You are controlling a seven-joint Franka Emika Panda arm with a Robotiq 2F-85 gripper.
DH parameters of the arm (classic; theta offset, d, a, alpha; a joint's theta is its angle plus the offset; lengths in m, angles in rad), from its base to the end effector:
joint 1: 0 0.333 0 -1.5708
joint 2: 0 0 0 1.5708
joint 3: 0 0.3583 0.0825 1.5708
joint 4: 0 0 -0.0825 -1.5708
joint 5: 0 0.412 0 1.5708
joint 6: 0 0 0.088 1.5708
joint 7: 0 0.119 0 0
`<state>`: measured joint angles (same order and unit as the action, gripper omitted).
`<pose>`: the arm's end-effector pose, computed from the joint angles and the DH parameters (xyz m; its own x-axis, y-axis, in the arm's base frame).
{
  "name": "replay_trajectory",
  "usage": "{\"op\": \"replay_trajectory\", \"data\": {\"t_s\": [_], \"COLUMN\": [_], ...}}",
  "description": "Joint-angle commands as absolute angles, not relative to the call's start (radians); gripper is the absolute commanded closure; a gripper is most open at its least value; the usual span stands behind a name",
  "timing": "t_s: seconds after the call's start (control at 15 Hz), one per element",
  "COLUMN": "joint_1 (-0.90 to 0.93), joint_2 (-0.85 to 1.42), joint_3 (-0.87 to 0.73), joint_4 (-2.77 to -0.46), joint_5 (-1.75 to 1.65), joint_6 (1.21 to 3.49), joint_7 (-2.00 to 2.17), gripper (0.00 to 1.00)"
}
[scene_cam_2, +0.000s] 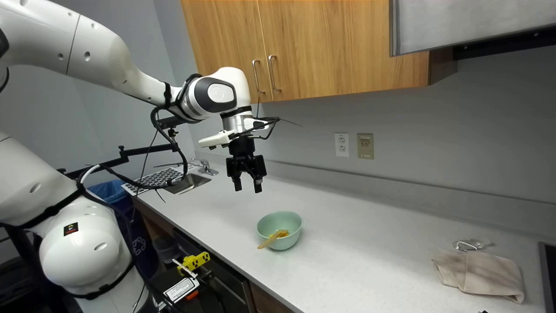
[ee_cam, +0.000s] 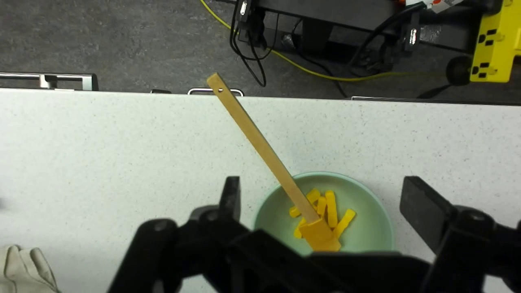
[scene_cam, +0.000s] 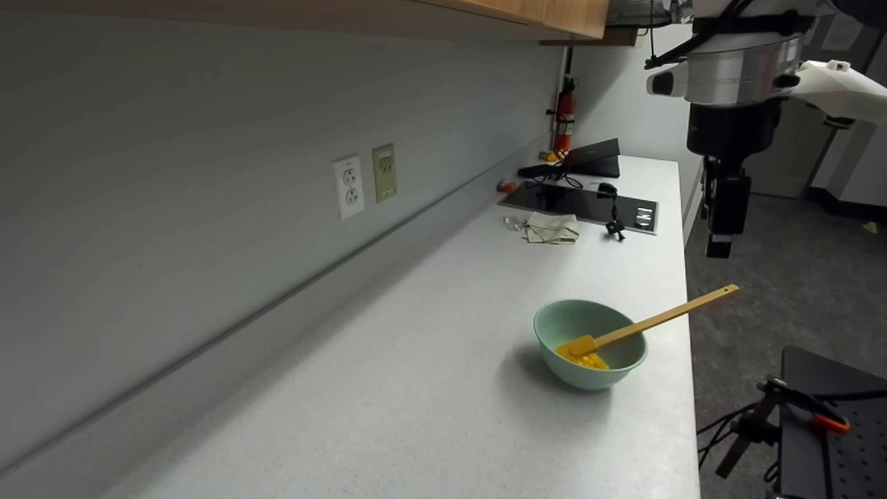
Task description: Mix in the bowl with the spatula
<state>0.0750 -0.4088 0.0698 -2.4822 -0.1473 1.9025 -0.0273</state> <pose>0.3985 0.0463 0.4369 0.9621 0.2052 -0.1795 0.2331 -0.9607 0.1511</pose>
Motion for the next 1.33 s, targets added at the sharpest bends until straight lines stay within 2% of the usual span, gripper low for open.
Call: {"op": "replay_trajectory", "data": {"t_s": [0.0, 0.47, 1.27], "joint_1": [0.074, 0.072, 0.067], "joint_2": [-0.397, -0.272, -0.17], "joint_3": [0.085, 0.09, 0.091], "joint_4": [-2.485, -2.483, -2.475], "joint_5": [-0.176, -0.252, -0.344], "joint_6": [1.915, 2.024, 2.048], "joint_7": [-0.015, -0.045, -0.04], "gripper": [0.0, 0.0, 0.0]}}
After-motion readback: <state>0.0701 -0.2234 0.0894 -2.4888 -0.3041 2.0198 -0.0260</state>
